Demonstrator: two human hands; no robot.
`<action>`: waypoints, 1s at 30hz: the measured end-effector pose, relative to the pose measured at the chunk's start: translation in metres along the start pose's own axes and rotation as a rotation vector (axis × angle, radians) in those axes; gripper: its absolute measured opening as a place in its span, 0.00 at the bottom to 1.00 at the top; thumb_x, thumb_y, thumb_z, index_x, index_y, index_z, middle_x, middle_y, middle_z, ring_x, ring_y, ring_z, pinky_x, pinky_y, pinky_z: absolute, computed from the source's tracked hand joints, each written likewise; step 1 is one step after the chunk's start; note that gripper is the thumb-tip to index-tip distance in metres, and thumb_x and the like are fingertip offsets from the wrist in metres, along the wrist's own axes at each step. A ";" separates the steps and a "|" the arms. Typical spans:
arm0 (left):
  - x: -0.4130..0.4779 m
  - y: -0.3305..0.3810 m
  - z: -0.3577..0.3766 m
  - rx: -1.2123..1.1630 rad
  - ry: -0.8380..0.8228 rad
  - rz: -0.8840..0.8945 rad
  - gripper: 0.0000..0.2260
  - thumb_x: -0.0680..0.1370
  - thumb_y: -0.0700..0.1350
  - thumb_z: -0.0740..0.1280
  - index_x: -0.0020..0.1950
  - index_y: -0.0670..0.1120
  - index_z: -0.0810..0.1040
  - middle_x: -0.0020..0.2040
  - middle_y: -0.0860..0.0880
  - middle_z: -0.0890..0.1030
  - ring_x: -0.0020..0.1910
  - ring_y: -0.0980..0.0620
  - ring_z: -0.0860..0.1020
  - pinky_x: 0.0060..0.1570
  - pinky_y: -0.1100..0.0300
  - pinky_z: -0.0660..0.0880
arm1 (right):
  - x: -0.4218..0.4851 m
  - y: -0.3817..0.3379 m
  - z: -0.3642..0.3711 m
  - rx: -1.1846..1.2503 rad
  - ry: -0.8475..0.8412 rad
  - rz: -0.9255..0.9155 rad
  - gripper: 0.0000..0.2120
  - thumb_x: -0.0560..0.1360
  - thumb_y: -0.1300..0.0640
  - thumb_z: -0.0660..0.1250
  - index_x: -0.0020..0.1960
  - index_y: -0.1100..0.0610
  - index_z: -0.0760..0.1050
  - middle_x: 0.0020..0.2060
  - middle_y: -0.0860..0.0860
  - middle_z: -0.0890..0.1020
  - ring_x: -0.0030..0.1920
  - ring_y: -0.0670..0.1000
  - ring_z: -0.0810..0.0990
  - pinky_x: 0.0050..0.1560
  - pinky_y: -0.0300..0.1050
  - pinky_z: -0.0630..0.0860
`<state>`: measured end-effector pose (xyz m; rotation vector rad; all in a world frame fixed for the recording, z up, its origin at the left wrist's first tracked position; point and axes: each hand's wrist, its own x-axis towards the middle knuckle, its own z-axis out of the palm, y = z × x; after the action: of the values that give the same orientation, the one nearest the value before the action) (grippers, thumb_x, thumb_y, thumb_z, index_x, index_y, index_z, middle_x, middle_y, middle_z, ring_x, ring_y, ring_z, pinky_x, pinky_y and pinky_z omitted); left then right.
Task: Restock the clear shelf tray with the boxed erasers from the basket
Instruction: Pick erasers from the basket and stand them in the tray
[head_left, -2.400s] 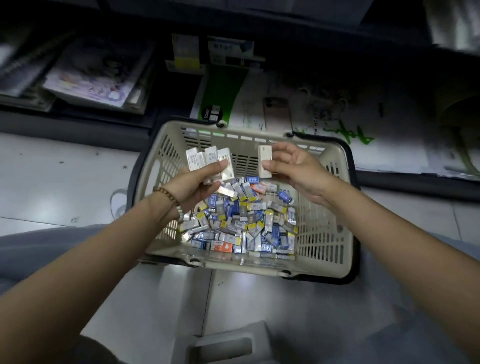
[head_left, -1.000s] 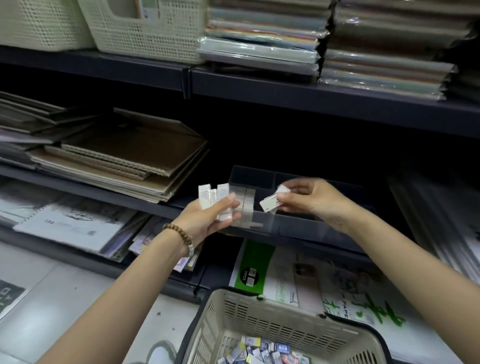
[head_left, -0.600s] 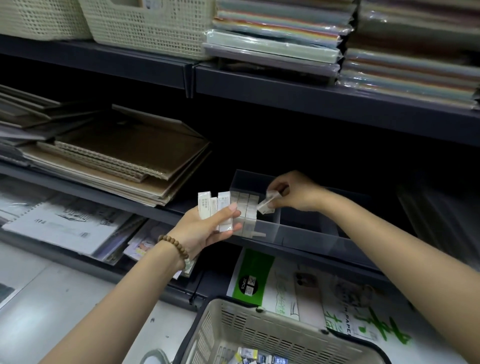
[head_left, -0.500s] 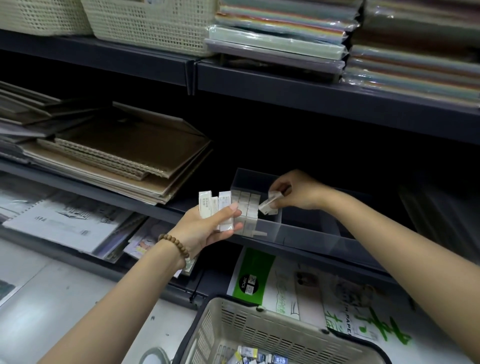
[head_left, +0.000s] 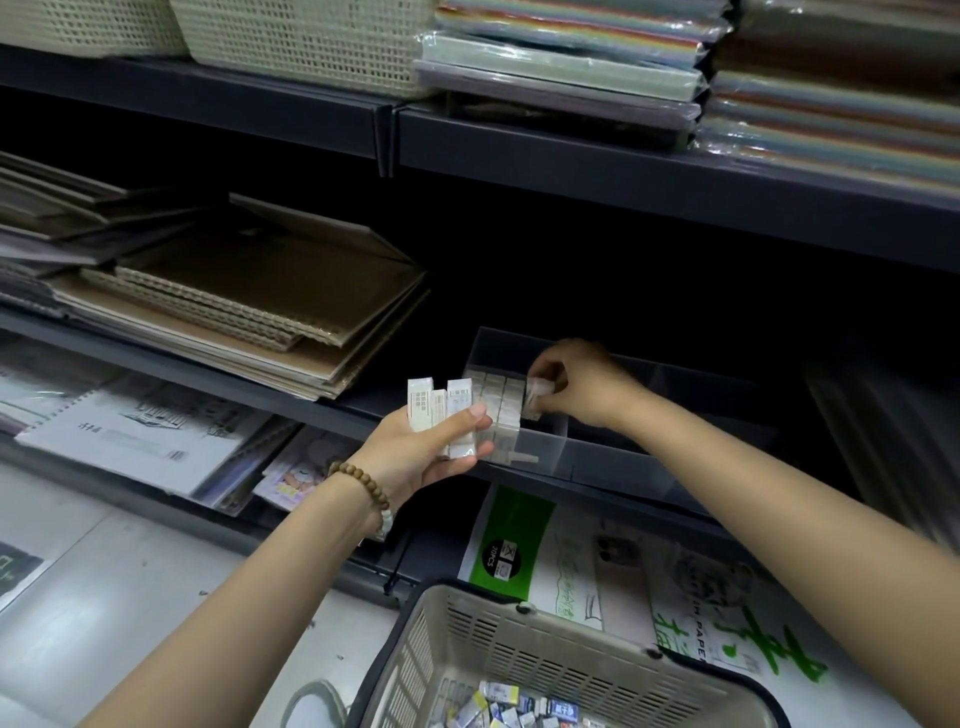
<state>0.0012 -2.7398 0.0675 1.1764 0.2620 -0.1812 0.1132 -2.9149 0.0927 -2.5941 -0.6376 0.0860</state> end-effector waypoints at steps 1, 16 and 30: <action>0.000 0.000 0.000 -0.005 0.001 -0.001 0.23 0.64 0.50 0.74 0.56 0.42 0.77 0.48 0.48 0.85 0.47 0.50 0.83 0.33 0.69 0.77 | -0.001 0.001 0.002 0.005 0.015 -0.002 0.14 0.70 0.60 0.74 0.55 0.57 0.77 0.44 0.48 0.76 0.45 0.47 0.76 0.42 0.36 0.71; 0.002 -0.004 0.000 -0.094 -0.074 -0.039 0.17 0.71 0.44 0.70 0.58 0.40 0.75 0.50 0.45 0.84 0.50 0.48 0.83 0.36 0.66 0.79 | -0.005 0.016 0.000 0.180 0.016 0.004 0.09 0.70 0.62 0.73 0.50 0.55 0.79 0.44 0.47 0.80 0.45 0.45 0.79 0.47 0.35 0.74; 0.001 -0.008 0.015 -0.035 -0.147 0.004 0.20 0.69 0.43 0.71 0.60 0.40 0.75 0.54 0.42 0.82 0.52 0.48 0.82 0.40 0.67 0.78 | -0.046 -0.016 -0.016 0.728 -0.109 0.029 0.11 0.77 0.53 0.64 0.55 0.56 0.79 0.46 0.49 0.83 0.43 0.43 0.81 0.43 0.34 0.79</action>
<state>0.0013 -2.7570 0.0657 1.1232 0.1335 -0.2575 0.0681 -2.9296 0.1120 -1.9014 -0.4854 0.3931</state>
